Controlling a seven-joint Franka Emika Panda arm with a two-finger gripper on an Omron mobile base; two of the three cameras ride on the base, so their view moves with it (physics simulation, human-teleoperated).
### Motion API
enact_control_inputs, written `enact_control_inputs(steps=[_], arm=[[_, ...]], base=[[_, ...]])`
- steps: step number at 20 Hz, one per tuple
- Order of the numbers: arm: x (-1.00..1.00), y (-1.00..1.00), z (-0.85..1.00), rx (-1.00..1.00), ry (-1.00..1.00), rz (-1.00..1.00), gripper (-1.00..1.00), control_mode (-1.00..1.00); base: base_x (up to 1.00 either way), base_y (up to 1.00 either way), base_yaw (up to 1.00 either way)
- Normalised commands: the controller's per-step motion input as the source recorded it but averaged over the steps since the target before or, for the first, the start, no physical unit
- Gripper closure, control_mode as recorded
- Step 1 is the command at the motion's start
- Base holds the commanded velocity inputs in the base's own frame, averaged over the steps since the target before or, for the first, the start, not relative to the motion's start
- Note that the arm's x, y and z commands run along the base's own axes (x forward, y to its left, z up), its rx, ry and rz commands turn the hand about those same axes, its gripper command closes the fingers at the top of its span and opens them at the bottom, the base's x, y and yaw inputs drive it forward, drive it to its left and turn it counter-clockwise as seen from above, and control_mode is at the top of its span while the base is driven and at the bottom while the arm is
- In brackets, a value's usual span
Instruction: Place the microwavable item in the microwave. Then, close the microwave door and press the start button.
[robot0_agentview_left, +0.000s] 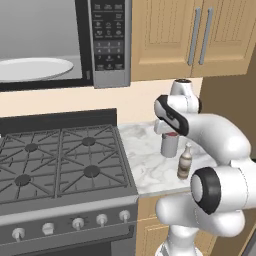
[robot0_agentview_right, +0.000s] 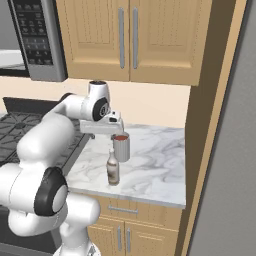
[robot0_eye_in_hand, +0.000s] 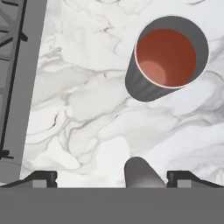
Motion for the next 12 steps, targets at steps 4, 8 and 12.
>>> enact_control_inputs(steps=[4,8,12], arm=[[0.24,-0.08,-0.20,0.00,0.15,0.00,-1.00,-1.00],[0.24,-0.10,-0.23,0.00,0.14,0.01,-1.00,-1.00],[0.27,-0.05,-0.10,0.00,0.11,0.01,-1.00,-1.00]], base=[[0.00,0.00,0.00],[0.00,0.00,0.00],[0.00,0.00,0.00]])
